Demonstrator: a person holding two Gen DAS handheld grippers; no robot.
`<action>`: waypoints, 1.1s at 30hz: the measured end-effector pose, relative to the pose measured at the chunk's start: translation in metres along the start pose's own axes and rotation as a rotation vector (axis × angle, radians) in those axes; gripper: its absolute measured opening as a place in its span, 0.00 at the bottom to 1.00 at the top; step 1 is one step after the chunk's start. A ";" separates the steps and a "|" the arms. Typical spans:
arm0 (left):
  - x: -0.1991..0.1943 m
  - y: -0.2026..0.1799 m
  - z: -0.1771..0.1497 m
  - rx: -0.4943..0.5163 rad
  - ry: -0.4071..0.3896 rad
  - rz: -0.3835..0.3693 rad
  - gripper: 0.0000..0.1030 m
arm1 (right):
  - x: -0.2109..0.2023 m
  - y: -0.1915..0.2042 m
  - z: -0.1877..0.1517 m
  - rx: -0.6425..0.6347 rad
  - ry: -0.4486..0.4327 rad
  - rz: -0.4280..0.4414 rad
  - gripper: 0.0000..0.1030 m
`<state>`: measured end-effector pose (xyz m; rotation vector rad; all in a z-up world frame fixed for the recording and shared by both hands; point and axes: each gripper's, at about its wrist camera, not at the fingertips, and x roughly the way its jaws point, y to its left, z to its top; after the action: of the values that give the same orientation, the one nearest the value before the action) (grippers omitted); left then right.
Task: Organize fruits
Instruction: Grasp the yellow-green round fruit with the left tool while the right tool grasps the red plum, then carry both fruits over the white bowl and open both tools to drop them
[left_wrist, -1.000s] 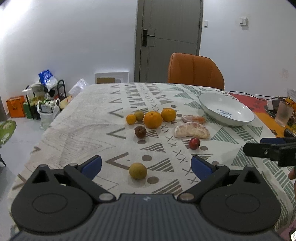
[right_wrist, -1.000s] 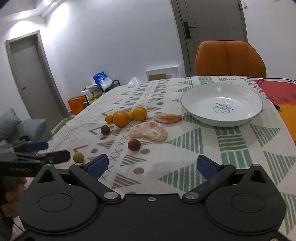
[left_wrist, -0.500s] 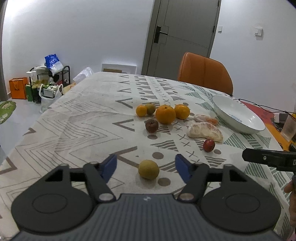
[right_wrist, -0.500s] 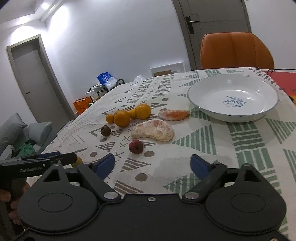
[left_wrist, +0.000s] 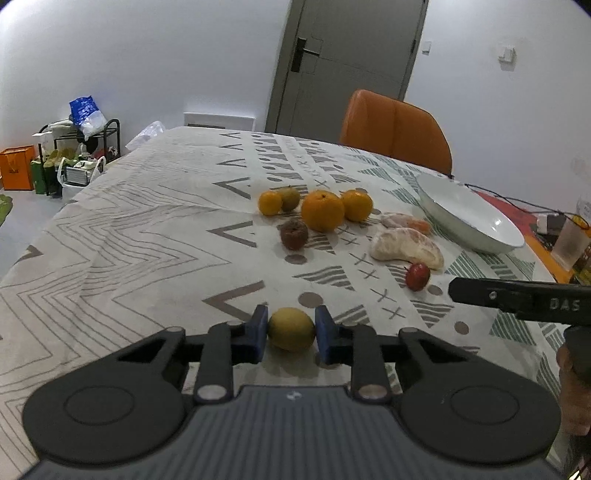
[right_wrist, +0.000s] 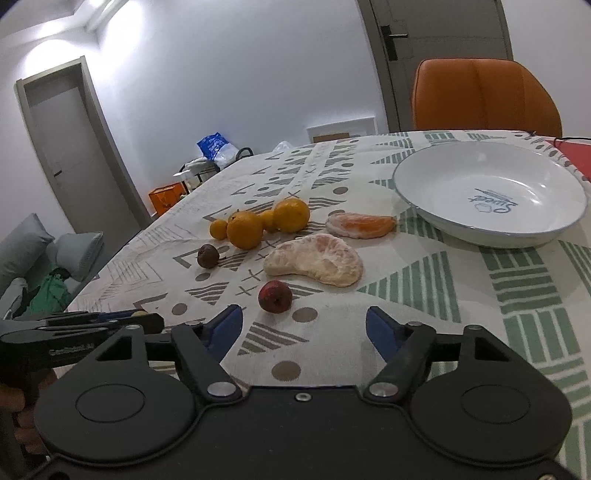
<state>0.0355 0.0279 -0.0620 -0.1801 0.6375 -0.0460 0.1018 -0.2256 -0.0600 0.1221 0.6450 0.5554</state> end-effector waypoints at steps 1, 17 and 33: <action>0.000 0.003 0.000 -0.005 -0.002 0.004 0.25 | 0.004 0.001 0.001 -0.004 0.005 0.001 0.68; 0.016 0.020 0.021 -0.027 0.007 0.028 0.25 | 0.043 0.021 0.015 -0.059 0.031 0.028 0.22; 0.031 -0.025 0.038 0.049 0.011 -0.018 0.25 | 0.015 -0.020 0.025 0.016 -0.064 0.023 0.22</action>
<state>0.0832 0.0057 -0.0459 -0.1386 0.6451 -0.0795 0.1360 -0.2335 -0.0537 0.1614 0.5867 0.5661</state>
